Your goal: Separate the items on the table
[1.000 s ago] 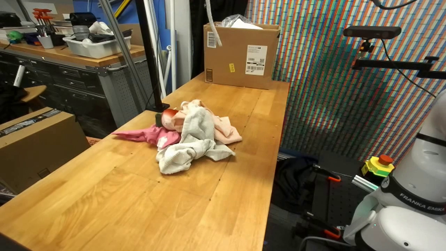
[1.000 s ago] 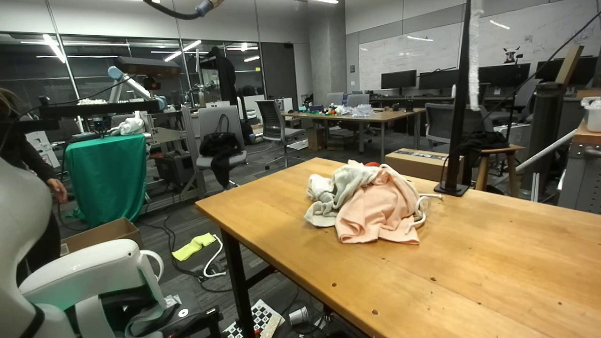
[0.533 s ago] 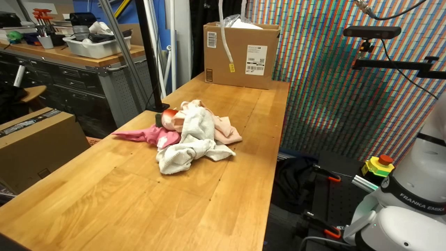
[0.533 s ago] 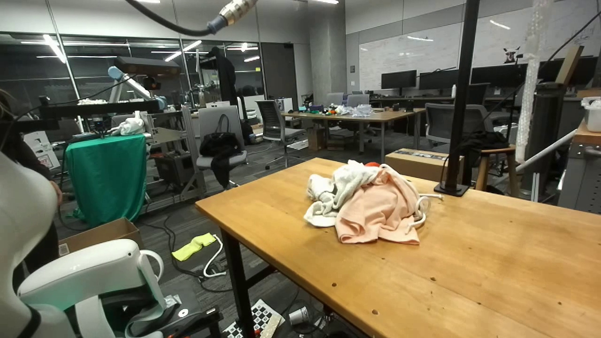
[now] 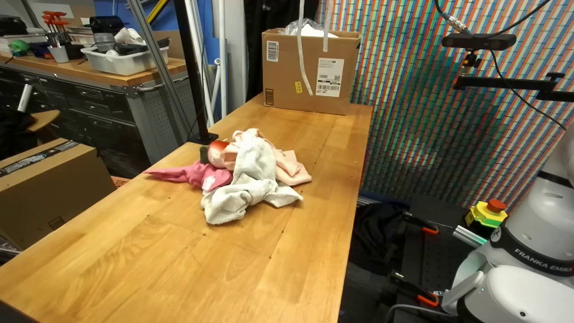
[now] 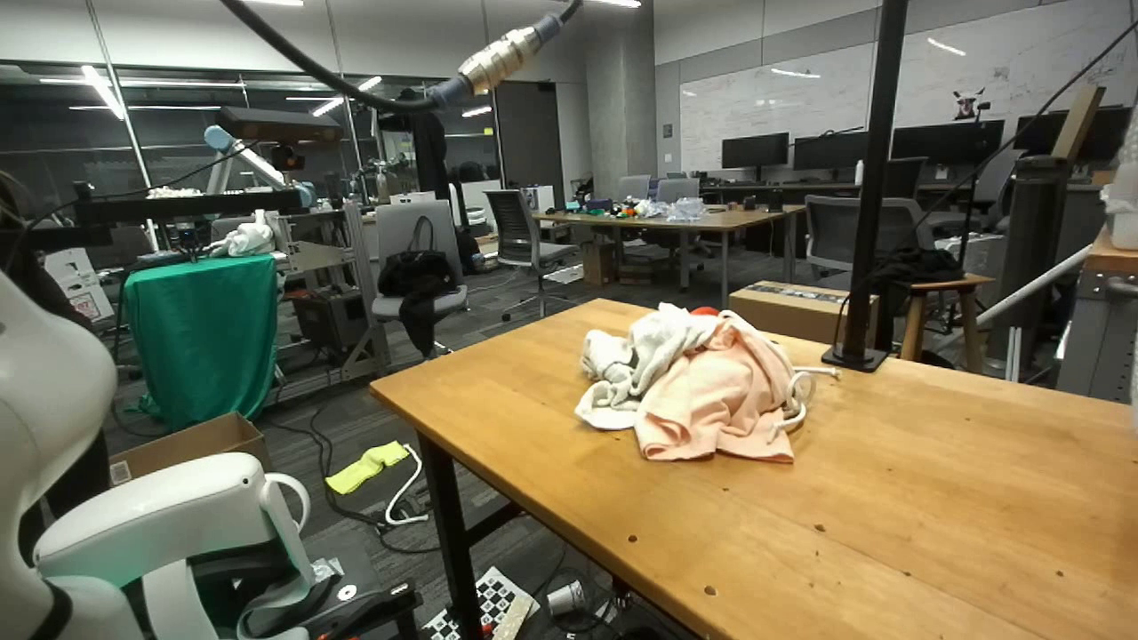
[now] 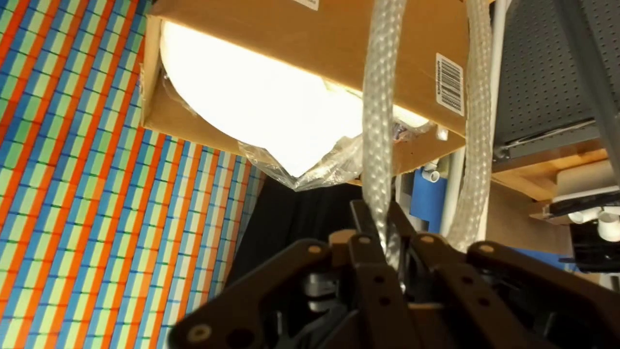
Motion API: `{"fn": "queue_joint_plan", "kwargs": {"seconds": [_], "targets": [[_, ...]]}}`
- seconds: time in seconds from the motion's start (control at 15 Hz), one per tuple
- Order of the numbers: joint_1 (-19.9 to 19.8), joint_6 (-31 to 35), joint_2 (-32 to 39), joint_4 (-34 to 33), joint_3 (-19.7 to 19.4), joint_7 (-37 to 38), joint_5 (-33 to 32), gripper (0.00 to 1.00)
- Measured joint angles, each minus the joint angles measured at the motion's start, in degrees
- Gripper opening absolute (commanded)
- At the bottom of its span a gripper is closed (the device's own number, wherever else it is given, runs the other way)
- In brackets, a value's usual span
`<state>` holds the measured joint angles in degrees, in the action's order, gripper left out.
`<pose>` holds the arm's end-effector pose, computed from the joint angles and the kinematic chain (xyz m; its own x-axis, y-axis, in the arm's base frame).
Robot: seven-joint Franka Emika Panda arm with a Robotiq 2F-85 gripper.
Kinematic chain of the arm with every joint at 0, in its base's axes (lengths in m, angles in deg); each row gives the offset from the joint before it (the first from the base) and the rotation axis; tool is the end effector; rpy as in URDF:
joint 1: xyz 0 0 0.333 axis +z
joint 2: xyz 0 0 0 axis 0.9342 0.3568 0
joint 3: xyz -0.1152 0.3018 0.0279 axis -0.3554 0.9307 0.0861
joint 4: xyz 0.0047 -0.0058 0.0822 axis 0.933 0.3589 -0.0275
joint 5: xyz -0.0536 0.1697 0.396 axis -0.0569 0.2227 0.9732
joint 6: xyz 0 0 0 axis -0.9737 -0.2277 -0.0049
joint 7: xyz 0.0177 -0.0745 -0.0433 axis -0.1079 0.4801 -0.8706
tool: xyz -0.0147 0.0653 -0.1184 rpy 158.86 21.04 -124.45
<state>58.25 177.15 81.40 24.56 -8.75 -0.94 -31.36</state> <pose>0.6085 -0.2244 0.6881 0.4734 -0.3689 0.7999 -0.7252 -0.6787 0.1162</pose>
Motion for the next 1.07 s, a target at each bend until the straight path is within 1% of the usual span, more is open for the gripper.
{"fn": "queue_joint_plan", "kwargs": {"seconds": [0.33,0.4,0.47,0.53,0.93,1.0,1.07], "targets": [[-0.98,-0.03,1.70,-0.42,-1.65,4.65,-4.59,0.07],[-1.05,-0.05,1.97,-0.64,-1.94,5.70,-5.41,0.36],[-1.11,-0.08,2.19,-0.84,-2.20,6.83,-6.34,0.37],[-1.16,-0.09,2.37,-1.01,-2.41,7.96,-6.98,0.43],[-1.13,-0.17,2.53,-1.12,-2.68,9.61,-7.68,0.90],[-1.09,-0.17,2.53,-1.12,-2.67,9.61,-7.68,0.97],[-1.01,-0.17,2.53,-1.11,-2.62,9.61,-7.69,1.00]]}}
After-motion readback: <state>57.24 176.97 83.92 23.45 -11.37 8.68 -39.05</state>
